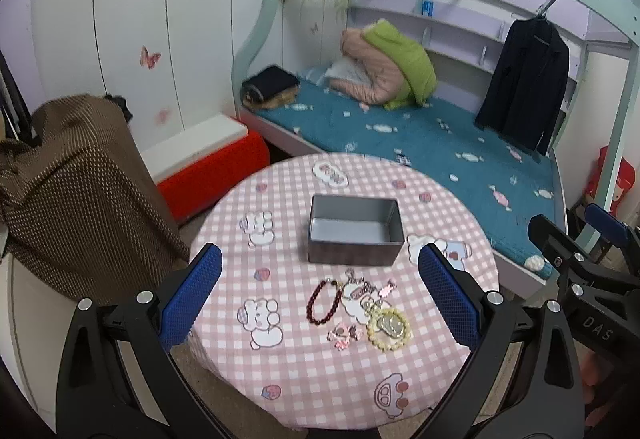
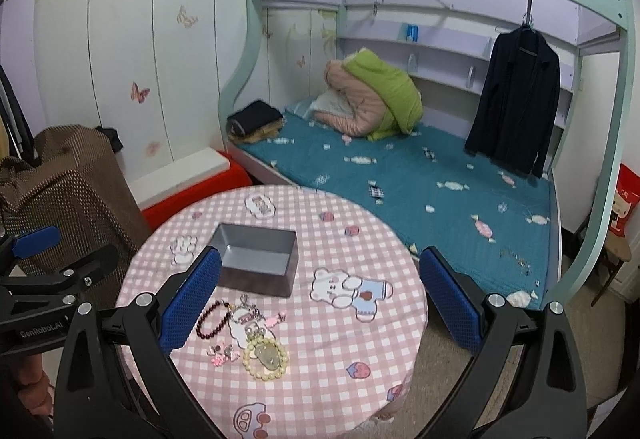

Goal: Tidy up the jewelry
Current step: 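Lower the right gripper onto the yellow-green bracelet while the left gripper grasps the dark red bracelet, then carry both bracelets into the grey metal tray with both grippers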

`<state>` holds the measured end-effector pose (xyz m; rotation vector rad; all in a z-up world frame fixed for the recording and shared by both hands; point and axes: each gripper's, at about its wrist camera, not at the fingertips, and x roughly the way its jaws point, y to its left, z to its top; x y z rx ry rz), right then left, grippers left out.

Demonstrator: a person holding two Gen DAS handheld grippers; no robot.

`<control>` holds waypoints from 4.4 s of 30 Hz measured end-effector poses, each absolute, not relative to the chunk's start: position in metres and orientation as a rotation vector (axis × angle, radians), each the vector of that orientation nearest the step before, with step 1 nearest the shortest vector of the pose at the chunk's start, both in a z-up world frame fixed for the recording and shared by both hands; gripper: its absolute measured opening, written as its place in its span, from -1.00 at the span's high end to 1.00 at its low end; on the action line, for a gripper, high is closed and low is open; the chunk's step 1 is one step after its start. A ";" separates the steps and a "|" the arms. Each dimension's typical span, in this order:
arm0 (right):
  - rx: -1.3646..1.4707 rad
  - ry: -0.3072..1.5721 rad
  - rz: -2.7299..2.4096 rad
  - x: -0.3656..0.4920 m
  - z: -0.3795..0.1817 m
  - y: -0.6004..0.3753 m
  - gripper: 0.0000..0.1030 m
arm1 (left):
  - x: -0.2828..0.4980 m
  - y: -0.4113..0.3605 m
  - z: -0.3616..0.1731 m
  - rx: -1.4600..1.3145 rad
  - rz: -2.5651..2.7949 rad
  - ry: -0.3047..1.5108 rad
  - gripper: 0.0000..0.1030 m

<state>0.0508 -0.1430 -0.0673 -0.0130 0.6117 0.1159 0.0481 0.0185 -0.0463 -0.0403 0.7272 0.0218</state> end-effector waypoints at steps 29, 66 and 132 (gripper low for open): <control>-0.090 1.215 0.168 0.135 -0.244 -0.112 -0.25 | 0.161 0.067 -0.223 -0.103 0.021 1.333 -0.89; -0.137 1.269 0.303 0.144 -0.272 -0.088 0.84 | 0.202 0.069 -0.259 -0.080 -0.130 1.449 0.85; 0.041 1.058 0.411 0.242 -0.191 -0.046 0.84 | 0.263 0.063 -0.185 -0.165 -0.230 1.203 0.55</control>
